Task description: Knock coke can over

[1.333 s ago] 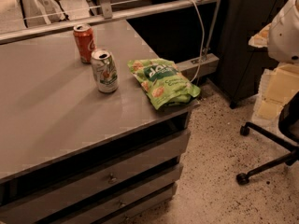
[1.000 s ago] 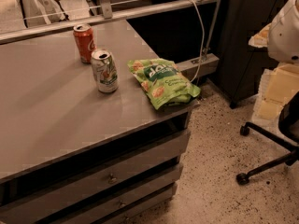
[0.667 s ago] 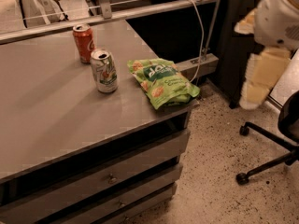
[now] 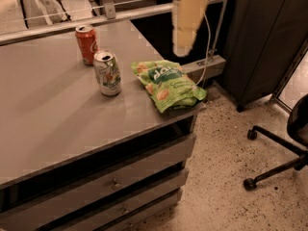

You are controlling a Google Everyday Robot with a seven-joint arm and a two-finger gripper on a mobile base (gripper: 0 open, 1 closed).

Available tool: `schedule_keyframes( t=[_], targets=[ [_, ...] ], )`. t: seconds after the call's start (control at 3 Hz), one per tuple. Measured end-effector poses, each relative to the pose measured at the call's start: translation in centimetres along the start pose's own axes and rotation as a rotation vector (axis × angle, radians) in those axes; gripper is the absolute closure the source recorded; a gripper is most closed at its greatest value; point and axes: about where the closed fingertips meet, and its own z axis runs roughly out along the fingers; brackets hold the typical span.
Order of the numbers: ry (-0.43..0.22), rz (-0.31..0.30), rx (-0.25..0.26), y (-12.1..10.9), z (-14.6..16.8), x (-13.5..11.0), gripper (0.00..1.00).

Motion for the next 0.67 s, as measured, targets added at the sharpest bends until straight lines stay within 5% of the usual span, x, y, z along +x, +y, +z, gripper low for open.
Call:
schedule_keyframes(
  t=[0.33,0.67],
  targets=[
    [-0.105,-0.093,0.019,-5.3,2.9,-6.4,0.0],
    [-0.14,-0.109,0.056,-6.9,2.7,-8.2,0.0]
  ],
)
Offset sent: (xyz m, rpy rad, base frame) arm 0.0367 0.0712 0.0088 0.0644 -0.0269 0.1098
